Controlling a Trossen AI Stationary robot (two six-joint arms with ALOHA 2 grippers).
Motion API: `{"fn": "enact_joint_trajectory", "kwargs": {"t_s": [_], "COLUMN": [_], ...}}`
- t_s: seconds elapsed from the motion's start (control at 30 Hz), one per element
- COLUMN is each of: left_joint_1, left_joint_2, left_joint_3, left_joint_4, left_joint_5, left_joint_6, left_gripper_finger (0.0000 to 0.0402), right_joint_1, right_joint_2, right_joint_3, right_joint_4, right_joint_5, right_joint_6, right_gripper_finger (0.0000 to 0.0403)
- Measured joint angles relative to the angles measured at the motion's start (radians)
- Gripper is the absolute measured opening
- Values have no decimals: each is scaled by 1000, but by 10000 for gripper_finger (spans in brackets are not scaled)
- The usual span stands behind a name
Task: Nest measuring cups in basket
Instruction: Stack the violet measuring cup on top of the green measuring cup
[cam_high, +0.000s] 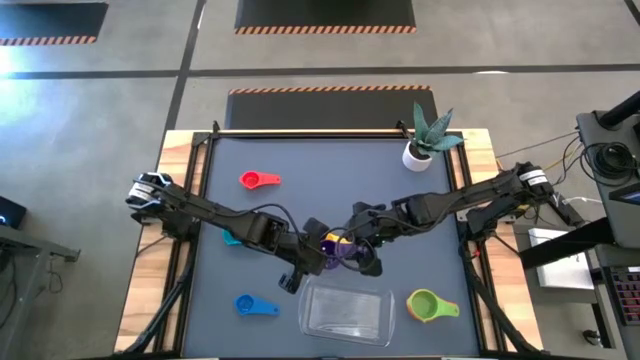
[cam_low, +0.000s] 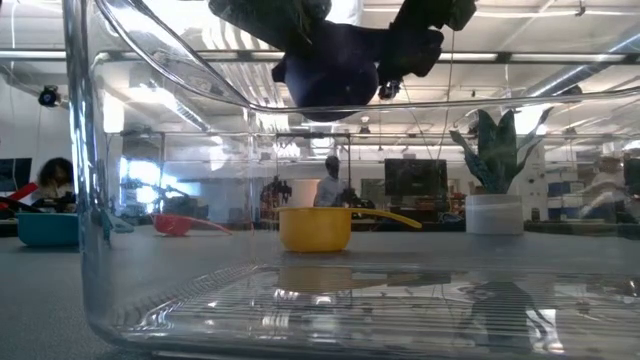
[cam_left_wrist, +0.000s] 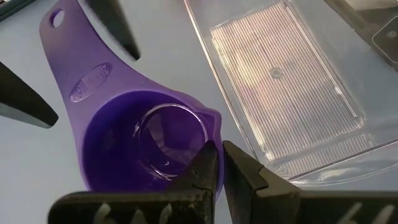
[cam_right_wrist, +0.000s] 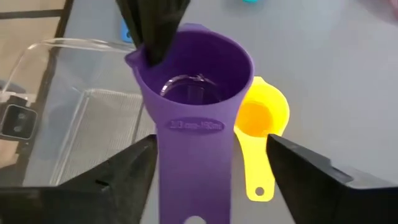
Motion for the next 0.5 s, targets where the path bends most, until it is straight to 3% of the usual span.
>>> {"fn": "enact_joint_trajectory", "kwargs": {"t_s": [0.3, 0.5], "left_joint_1": [1, 1], "left_joint_2": [0, 0], "left_joint_3": [0, 0], "left_joint_4": [-2, -1], "left_joint_5": [-1, 0], "left_joint_6": [-3, -8], "left_gripper_finger": [0, 0], "right_joint_1": [0, 0], "right_joint_2": [0, 0], "right_joint_3": [-1, -1], "right_joint_4": [-3, -14], "right_joint_5": [-6, -6], "right_joint_6": [-29, -42], "right_gripper_finger": [134, 127]}}
